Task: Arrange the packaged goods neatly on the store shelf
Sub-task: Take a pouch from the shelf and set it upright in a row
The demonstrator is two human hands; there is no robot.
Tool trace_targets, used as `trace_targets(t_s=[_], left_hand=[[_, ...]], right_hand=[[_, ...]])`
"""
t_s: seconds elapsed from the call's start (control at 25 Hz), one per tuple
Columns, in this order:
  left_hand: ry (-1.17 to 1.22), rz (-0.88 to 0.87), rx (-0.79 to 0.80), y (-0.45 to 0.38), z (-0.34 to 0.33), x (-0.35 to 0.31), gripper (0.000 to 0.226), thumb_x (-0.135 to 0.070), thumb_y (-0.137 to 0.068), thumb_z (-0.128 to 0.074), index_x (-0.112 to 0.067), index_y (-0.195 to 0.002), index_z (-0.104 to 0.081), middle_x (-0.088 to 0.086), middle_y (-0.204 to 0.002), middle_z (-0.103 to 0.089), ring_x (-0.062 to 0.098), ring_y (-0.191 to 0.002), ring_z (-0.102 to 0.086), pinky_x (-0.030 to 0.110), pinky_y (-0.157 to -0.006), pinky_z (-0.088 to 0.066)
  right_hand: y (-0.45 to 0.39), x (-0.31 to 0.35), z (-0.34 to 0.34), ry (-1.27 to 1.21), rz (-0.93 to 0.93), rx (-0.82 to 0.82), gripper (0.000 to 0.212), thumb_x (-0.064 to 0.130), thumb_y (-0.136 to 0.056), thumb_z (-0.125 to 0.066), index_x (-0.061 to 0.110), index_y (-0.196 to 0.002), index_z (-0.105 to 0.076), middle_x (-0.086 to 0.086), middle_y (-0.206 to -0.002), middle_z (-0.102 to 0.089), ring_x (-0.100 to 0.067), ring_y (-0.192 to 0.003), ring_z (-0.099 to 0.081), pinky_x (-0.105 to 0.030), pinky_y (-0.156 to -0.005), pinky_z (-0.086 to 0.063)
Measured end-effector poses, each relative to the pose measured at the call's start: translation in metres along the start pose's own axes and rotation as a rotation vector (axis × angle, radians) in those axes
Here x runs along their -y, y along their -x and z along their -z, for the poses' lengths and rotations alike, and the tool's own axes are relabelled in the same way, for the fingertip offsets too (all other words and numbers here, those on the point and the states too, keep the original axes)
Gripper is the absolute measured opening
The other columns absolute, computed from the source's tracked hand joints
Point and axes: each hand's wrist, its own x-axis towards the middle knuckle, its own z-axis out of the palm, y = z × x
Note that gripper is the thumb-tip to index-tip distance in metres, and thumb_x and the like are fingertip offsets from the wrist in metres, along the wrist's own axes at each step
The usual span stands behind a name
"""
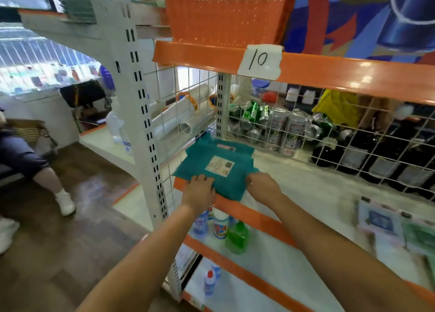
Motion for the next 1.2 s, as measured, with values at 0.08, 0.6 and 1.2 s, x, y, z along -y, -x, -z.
trace_targets(t_s=[0.08, 0.6, 1.2], left_hand=[[0.016, -0.017, -0.038, -0.004, -0.008, 0.005, 0.031, -0.030, -0.099, -0.036, -0.019, -0.122, -0.053, 0.004, -0.125, -0.052, 0.024, -0.116, -0.047, 0.035, -0.092, -0.038], [0.074, 0.036, -0.173, -0.008, -0.029, 0.008, 0.031, -0.033, -0.077, -0.040, -0.024, -0.088, -0.068, -0.005, -0.084, -0.064, 0.018, -0.076, -0.062, 0.029, -0.060, -0.051], [0.104, 0.119, -0.143, -0.003, -0.023, -0.007, 0.034, -0.027, -0.081, -0.039, -0.015, -0.100, -0.066, 0.005, -0.098, -0.066, 0.027, -0.089, -0.064, 0.035, -0.074, -0.051]], right_hand=[[-0.011, 0.008, 0.001, 0.018, -0.007, 0.008, 0.027, 0.015, -0.092, -0.041, 0.006, -0.107, -0.060, -0.015, -0.116, -0.058, -0.031, -0.105, -0.056, -0.036, -0.084, -0.049], [-0.130, 0.023, 0.004, -0.005, 0.077, 0.095, 0.040, 0.030, -0.096, -0.045, 0.008, -0.129, -0.047, -0.018, -0.130, -0.048, -0.034, -0.122, -0.044, -0.042, -0.097, -0.040], [-0.179, -0.004, 0.021, -0.890, -0.169, 0.578, 0.038, 0.023, -0.084, -0.069, 0.001, -0.114, -0.061, -0.018, -0.106, -0.068, -0.031, -0.085, -0.066, -0.043, -0.079, -0.055]])
